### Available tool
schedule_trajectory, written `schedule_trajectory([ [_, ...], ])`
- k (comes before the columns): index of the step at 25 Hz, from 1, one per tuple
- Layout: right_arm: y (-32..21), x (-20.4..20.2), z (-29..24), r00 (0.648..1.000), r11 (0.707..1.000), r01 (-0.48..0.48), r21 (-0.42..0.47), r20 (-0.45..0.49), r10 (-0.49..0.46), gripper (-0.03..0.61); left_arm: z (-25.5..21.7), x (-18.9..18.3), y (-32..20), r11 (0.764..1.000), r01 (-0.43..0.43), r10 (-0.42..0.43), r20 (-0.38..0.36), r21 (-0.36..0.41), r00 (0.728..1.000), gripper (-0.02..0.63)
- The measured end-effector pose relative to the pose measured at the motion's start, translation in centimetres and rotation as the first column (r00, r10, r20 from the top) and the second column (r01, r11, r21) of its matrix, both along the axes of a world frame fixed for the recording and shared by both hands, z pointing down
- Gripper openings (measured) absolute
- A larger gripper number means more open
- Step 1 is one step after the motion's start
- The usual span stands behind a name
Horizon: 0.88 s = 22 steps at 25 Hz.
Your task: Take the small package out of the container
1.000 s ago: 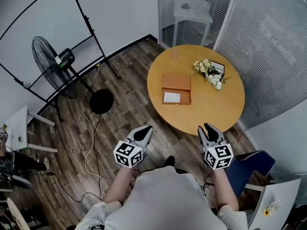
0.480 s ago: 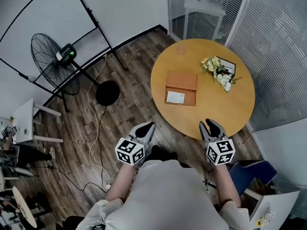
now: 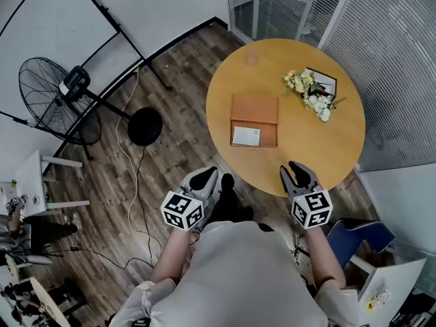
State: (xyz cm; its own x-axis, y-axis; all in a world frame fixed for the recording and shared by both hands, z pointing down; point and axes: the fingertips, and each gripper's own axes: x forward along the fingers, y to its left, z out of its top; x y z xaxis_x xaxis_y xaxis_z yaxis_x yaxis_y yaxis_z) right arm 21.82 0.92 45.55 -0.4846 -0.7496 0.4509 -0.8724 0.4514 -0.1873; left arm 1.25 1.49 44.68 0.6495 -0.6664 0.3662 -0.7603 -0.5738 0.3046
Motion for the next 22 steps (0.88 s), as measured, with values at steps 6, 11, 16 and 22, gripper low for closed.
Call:
schedule_trajectory([
  [6,-4.9,-1.8,3.0,1.0,0.996,-0.025,-0.082,0.0,0.025,0.114,2.7,-0.6,-6.2,0.996,-0.078,0.079,0.022,-0.039,0.997,0.02],
  [11,-9.2,-3.3,5.8,0.998,0.987,-0.062,-0.15,-0.022,0.059,0.114,5.0,-1.7,-11.0,0.985,-0.149,0.152,0.033,-0.081,0.988,0.02],
  [16,-13.2,-4.3,9.3,0.995,0.969,-0.102,-0.223,-0.033,0.097,0.114,7.4,-3.2,-15.4,0.973,-0.199,0.206,0.044,-0.118,0.978,0.02],
  [22,-15.6,-5.2,13.9,0.991,0.93,-0.135,-0.341,-0.046,0.127,0.115,10.4,-3.8,-18.2,0.955,-0.241,0.247,0.015,-0.175,0.969,0.02],
])
